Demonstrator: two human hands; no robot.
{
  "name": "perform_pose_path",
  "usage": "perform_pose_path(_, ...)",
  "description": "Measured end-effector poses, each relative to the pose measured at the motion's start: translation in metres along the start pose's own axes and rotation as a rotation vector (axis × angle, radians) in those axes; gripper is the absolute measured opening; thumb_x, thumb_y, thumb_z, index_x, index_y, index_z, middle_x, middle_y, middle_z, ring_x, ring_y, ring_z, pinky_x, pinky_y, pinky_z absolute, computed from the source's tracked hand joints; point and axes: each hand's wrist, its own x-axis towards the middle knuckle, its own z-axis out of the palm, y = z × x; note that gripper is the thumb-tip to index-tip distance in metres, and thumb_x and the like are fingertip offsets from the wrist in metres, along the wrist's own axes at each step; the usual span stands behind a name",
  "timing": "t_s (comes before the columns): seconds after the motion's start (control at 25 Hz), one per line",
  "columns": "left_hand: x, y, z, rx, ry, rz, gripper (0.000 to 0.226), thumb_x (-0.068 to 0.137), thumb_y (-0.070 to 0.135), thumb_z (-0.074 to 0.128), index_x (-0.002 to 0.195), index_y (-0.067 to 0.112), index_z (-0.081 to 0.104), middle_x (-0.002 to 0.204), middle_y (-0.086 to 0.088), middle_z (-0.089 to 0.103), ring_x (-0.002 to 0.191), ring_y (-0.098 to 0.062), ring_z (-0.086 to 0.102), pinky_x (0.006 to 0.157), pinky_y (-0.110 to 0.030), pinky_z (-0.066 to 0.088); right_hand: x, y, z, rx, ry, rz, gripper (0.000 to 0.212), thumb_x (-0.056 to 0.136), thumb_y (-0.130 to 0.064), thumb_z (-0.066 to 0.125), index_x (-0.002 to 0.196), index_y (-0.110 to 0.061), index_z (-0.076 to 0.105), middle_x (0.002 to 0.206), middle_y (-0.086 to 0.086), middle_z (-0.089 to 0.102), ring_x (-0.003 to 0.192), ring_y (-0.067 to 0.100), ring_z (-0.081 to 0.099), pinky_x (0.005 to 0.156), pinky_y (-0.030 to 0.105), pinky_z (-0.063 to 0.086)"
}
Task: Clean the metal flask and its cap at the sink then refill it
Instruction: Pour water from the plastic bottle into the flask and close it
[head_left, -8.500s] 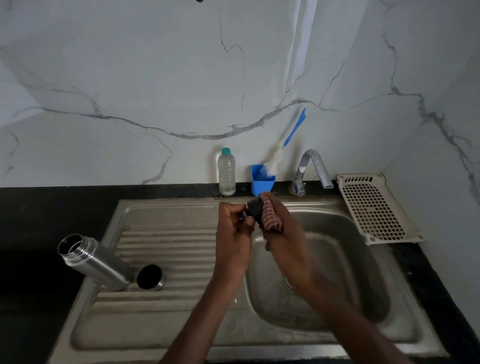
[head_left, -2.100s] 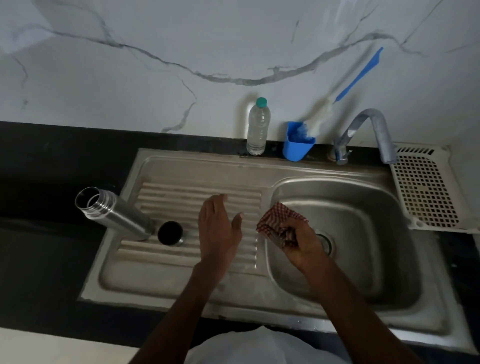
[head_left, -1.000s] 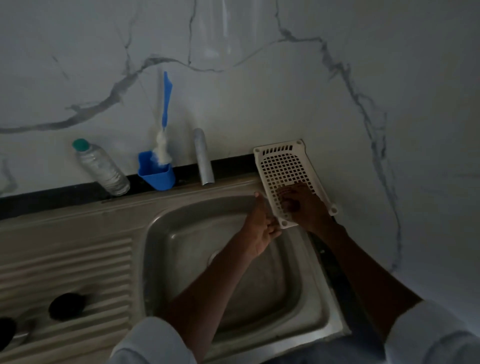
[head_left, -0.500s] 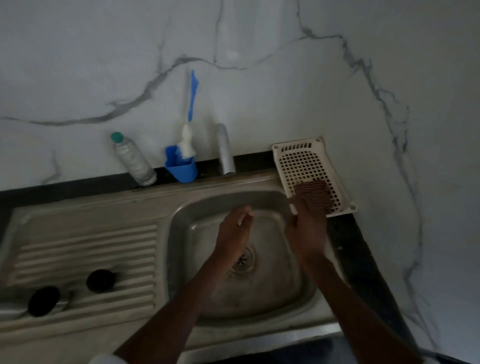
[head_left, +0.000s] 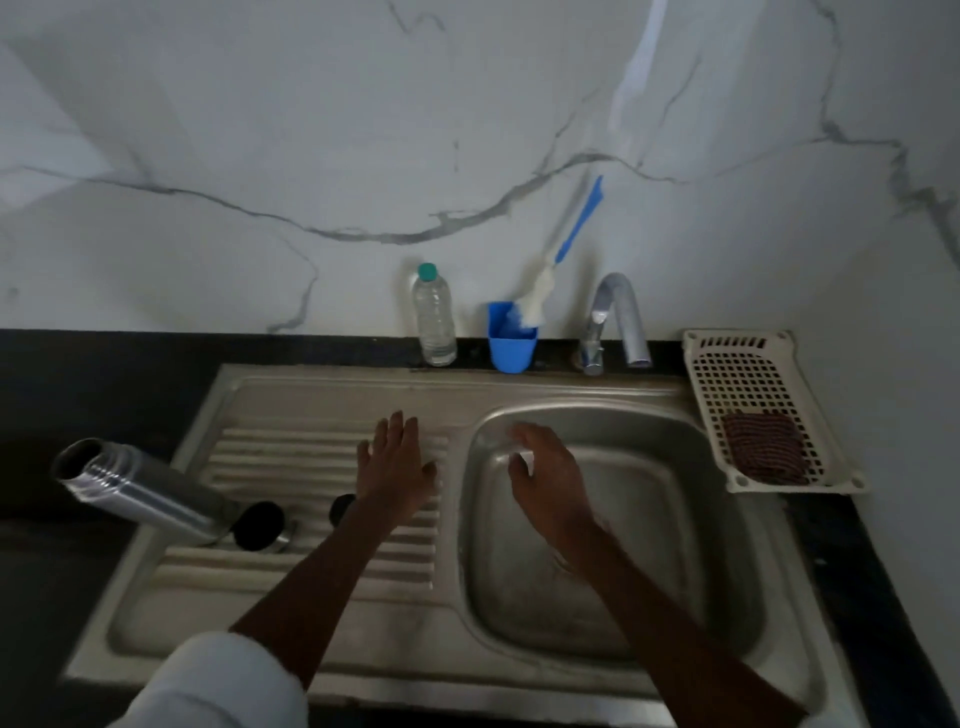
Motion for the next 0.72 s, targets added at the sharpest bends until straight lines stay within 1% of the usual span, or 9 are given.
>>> perform_pose_path(0.08,0.015,-0.011,-0.003,0.015,-0.024,-0.012,0.084,0.105,0.053,0.046,0.168,0.016,0.004,0.176,-0.005,-0.006,0.163,-0.028,-0.004,0.129,-0.054,0.007,0.027,-0.021,0.010,0.040,-0.020,0.025,0.039,0.093,-0.015,0.067,0.131,-0.018,0.062,0.131,0.000,0.064,0.122,0.018,0.061,0.106,0.035,0.047)
perform_pose_path(0.16,0.032,-0.019,-0.007,-0.003,-0.059,-0.015,0.089,0.104,0.058,0.045,0.168,0.016,-0.001,0.176,-0.005,-0.012,0.162,-0.028,-0.008,0.129,-0.055,0.003,0.058,-0.043,0.022,0.045,-0.061,0.077,0.046,0.093,-0.028,0.072,0.136,-0.017,0.058,0.136,0.002,0.061,0.126,0.017,0.058,0.108,0.037,0.046)
perform_pose_path(0.24,0.050,-0.024,-0.009,-0.018,-0.095,0.010,0.096,0.102,0.062,0.048,0.167,0.016,-0.005,0.175,-0.007,-0.015,0.162,-0.029,-0.009,0.128,-0.054,0.003,0.087,-0.064,0.033,0.017,-0.108,0.098,0.067,0.091,-0.040,0.074,0.147,-0.015,0.048,0.147,0.004,0.052,0.134,0.018,0.051,0.112,0.038,0.043)
perform_pose_path(0.28,0.058,-0.027,-0.009,-0.023,-0.116,0.028,0.099,0.101,0.062,0.051,0.167,0.015,-0.006,0.175,-0.009,-0.015,0.162,-0.030,-0.008,0.129,-0.053,0.005,0.102,-0.072,0.040,0.012,-0.124,0.104,0.077,0.089,-0.043,0.076,0.151,-0.014,0.041,0.150,0.005,0.049,0.137,0.020,0.048,0.112,0.037,0.042)
perform_pose_path(0.36,0.070,-0.034,-0.003,-0.027,-0.154,0.067,0.104,0.100,0.061,0.054,0.166,0.012,-0.010,0.174,-0.014,-0.017,0.162,-0.033,-0.009,0.129,-0.050,0.011,0.132,-0.086,0.052,0.016,-0.124,0.144,0.095,0.083,-0.045,0.081,0.155,-0.009,0.030,0.151,0.010,0.044,0.138,0.024,0.045,0.108,0.032,0.040)
perform_pose_path(0.48,0.076,-0.044,0.011,0.008,-0.144,0.103,0.105,0.101,0.064,0.049,0.165,0.012,-0.016,0.171,-0.015,-0.024,0.161,-0.033,-0.013,0.129,-0.048,0.012,0.170,-0.096,0.077,0.095,-0.083,0.193,0.118,0.076,-0.043,0.088,0.161,-0.008,0.013,0.161,0.013,0.031,0.147,0.027,0.034,0.118,0.036,0.034)
perform_pose_path(0.52,0.078,-0.046,0.015,0.012,-0.138,0.112,0.105,0.101,0.066,0.047,0.164,0.012,-0.017,0.171,-0.015,-0.027,0.161,-0.033,-0.014,0.129,-0.048,0.012,0.181,-0.099,0.088,0.142,-0.041,0.216,0.120,0.075,-0.041,0.089,0.161,-0.009,0.012,0.160,0.012,0.031,0.145,0.028,0.035,0.118,0.037,0.036)
perform_pose_path(0.6,0.079,-0.047,0.018,0.016,-0.126,0.123,0.104,0.101,0.066,0.046,0.164,0.013,-0.017,0.170,-0.015,-0.028,0.161,-0.034,-0.015,0.129,-0.047,0.012,0.201,-0.101,0.109,0.218,0.054,0.265,0.114,0.073,-0.039,0.091,0.158,-0.011,0.019,0.153,0.011,0.039,0.137,0.027,0.045,0.110,0.036,0.044)
perform_pose_path(0.72,0.080,-0.046,0.019,0.008,-0.091,0.119,0.104,0.100,0.063,0.051,0.165,0.013,-0.013,0.172,-0.016,-0.023,0.161,-0.035,-0.012,0.129,-0.047,0.015,0.220,-0.102,0.125,0.183,0.183,0.278,0.087,0.078,-0.037,0.086,0.146,-0.015,0.035,0.141,0.008,0.051,0.122,0.026,0.057,0.091,0.032,0.048)
